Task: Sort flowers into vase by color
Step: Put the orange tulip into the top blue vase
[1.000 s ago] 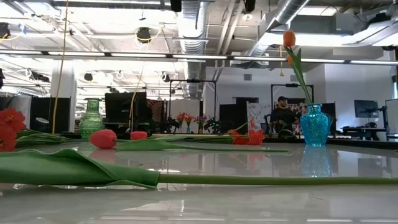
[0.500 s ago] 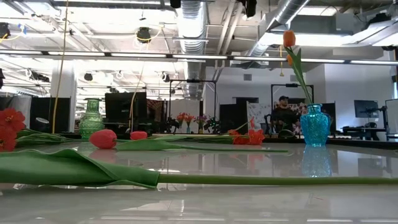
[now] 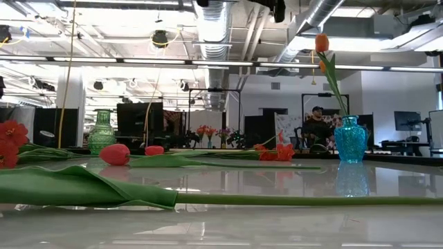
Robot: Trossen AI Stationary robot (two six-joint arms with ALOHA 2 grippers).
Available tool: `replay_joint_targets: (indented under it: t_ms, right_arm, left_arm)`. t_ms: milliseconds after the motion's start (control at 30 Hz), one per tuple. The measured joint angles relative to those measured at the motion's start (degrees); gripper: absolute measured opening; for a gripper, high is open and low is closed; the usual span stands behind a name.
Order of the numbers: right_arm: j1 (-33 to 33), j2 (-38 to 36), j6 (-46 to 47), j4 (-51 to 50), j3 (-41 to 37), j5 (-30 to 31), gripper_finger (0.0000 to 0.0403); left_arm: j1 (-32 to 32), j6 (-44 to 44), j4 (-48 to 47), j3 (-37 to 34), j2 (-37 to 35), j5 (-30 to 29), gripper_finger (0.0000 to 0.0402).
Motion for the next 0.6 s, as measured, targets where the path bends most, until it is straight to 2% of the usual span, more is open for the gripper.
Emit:
replay_joint_targets:
  t_ms: [300,600]
  right_arm:
    - [0.0,0.0,0.4,-2.0,0.0,-0.6,0.0236]
    - [0.0,-0.1,2.0,-3.1,0.0,-0.5,0.018]
  left_arm:
    - [0.1,-2.1,-0.3,0.2,2.1,1.3,0.0004]
    - [0.2,-1.4,-1.0,0.2,2.1,1.4,0.0004]
